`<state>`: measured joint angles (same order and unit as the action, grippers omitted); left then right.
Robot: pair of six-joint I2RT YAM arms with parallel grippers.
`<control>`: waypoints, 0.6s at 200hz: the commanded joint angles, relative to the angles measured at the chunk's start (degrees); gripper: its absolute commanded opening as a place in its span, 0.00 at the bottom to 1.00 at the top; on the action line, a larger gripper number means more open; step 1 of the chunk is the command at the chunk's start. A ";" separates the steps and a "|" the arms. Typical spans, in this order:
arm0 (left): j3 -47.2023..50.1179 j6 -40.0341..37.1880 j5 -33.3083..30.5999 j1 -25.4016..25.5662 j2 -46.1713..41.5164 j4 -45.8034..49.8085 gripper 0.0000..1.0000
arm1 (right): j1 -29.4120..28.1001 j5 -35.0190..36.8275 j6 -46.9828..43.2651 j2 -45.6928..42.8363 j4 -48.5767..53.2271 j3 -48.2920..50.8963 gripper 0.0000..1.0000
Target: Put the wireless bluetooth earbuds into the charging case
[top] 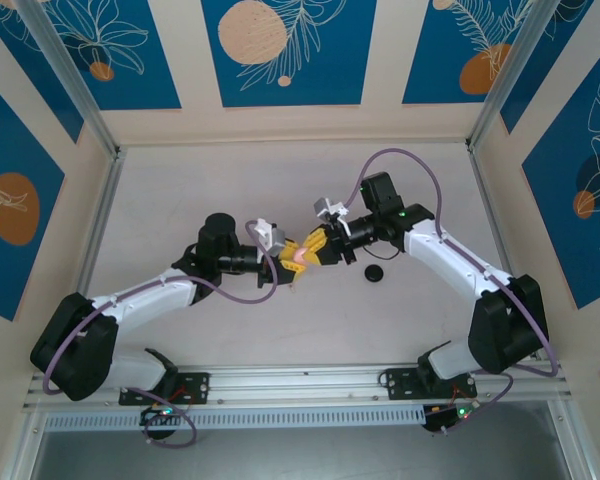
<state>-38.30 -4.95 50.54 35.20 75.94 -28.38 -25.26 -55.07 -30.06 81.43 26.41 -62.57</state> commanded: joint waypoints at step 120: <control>0.41 4.53 2.38 -0.23 1.27 -7.32 0.36 | 0.65 -2.64 2.30 -3.10 -4.74 2.67 0.16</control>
<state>-38.28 -0.30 51.24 35.20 76.73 -34.76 -24.73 -55.94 -28.71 79.94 23.18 -60.93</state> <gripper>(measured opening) 0.322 0.197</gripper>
